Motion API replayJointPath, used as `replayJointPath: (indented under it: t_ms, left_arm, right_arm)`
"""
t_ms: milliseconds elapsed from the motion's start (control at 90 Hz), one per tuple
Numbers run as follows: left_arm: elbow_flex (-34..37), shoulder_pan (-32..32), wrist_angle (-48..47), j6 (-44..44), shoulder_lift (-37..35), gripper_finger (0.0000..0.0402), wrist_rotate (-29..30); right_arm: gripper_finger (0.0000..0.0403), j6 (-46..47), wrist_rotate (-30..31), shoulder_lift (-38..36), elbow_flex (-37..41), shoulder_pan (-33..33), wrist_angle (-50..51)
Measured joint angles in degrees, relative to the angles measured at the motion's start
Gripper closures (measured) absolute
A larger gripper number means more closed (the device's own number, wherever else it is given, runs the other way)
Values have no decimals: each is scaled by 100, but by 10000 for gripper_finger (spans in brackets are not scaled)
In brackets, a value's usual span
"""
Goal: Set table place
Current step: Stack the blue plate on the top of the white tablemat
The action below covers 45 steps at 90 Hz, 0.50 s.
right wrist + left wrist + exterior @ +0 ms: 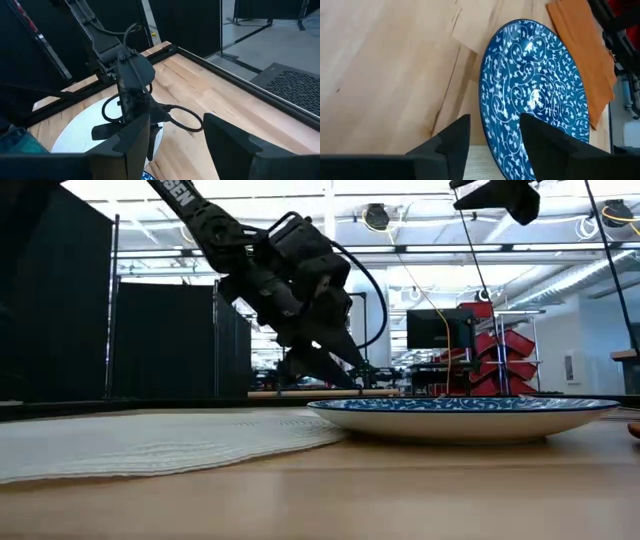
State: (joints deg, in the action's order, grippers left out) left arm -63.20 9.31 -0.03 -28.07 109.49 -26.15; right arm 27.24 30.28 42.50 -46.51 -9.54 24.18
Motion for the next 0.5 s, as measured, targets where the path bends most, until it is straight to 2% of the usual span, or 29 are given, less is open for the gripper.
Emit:
replayJointPath:
  t_ms: [144,500]
  left_arm:
    - [0,-93,-78,-10,0,239,495]
    - [0,-234,-40,-152,59,239,649]
  right_arm:
    - [232,0,5,0,1,4,0]
    - [232,-1,3,0,0,4,-42]
